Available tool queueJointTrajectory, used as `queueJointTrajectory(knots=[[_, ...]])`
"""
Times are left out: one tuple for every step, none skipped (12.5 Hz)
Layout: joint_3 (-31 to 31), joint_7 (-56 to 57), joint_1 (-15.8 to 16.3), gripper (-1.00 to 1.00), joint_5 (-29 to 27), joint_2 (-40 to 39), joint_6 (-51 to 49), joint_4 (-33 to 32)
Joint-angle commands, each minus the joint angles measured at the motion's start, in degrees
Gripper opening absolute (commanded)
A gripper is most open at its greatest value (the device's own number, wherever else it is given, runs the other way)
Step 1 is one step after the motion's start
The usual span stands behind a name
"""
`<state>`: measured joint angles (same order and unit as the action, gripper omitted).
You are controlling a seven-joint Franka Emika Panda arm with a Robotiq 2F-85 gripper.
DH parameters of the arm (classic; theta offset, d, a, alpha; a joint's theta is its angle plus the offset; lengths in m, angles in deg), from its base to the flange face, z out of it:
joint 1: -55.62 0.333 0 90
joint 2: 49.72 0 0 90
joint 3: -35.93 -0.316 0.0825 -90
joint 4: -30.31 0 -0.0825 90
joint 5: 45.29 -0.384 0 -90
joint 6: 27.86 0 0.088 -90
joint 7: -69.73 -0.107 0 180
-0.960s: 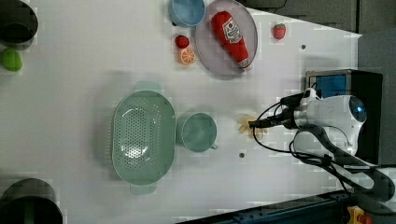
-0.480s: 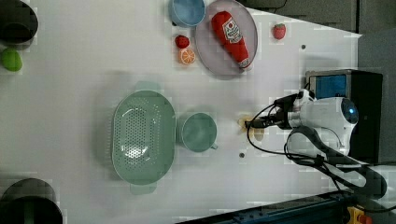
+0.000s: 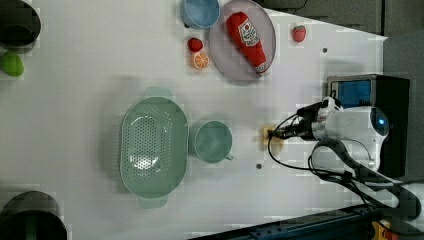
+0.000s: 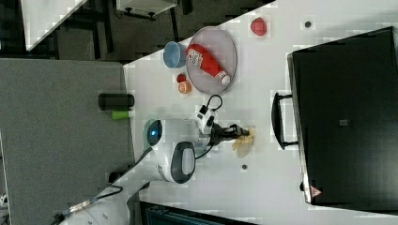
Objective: Pick Banana and place it in mug.
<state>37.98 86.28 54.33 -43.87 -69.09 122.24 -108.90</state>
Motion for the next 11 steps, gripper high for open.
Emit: queueJointTrajectory(knots=[[1.5, 2.0, -0.3, -0.37, -0.9, 10.2, -6.5, 2.3], [1.7, 2.0, -0.3, -0.37, -0.9, 13.8, -10.7, 2.9], [1.7, 2.0, -0.3, -0.37, -0.9, 17.4, -14.9, 3.7], [1.5, 1.9, -0.2, -0.37, -0.9, 20.7, -18.9, 4.7], [1.2, 1.1, 0.0, -0.37, -0.9, 23.7, -23.2, 6.0], [0.8, -0.4, 0.2, -0.37, -0.9, 26.3, -27.8, 7.5], [0.1, -2.8, 0.3, -0.37, -0.9, 28.3, -32.3, 9.0], [-0.8, -5.6, 0.5, -0.37, -0.9, 29.9, -36.1, 10.4], [-2.0, -8.0, 0.9, -0.37, -1.0, 31.1, -38.8, 11.6], [-3.4, -9.9, 1.2, -0.37, -1.0, 31.9, -40.2, 12.5], [-4.9, -11.4, 1.6, -0.37, -1.0, 32.5, -40.4, 13.1]])
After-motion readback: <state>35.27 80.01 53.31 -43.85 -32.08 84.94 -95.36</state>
